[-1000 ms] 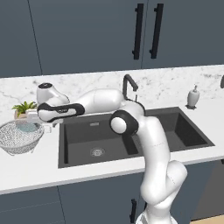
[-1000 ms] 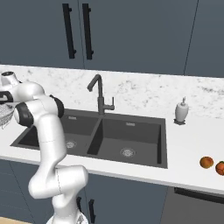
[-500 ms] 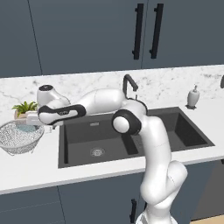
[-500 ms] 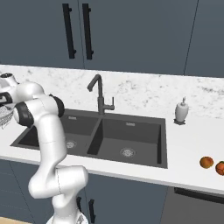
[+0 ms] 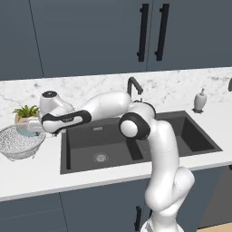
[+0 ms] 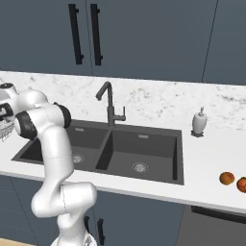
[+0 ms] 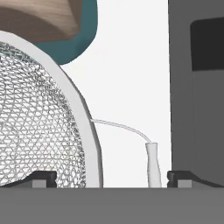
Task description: Put the colander in the sink, put the peach, orange in the colander, and turn on the sink faucet and pour water over the colander.
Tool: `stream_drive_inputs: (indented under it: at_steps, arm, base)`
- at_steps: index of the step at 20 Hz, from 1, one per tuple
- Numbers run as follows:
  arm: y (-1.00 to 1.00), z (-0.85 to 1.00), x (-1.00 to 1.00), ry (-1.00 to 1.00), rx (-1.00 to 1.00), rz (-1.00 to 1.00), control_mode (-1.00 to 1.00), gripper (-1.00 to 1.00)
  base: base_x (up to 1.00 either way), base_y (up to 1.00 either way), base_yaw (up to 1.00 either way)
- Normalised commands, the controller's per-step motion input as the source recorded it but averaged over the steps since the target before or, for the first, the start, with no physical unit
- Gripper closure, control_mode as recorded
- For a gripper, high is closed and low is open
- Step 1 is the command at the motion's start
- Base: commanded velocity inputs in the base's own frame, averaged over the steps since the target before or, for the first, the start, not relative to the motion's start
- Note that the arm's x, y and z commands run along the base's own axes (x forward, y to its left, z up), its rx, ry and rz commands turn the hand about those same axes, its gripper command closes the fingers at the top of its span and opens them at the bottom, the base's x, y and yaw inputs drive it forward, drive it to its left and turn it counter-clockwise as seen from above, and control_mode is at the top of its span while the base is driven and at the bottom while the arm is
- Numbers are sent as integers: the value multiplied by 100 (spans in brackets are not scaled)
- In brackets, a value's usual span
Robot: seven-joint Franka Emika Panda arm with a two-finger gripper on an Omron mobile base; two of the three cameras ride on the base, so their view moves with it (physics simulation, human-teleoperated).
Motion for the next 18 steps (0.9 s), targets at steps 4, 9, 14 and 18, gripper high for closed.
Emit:
stream_drive_inputs:
  at_steps: [4,9,14,18]
  arm:
    - [0,-18,0,0,4,0,-100,-100]
    - [0,-7,9,0,3,0,-100,-100]
    - [4,-11,16,0,2,0,-100,-100]
    - [14,-20,12,0,0,0,-100,-100]
  base:
    - [0,0,0]
    - [0,0,0]
    - [0,0,0]
    - [0,0,0]
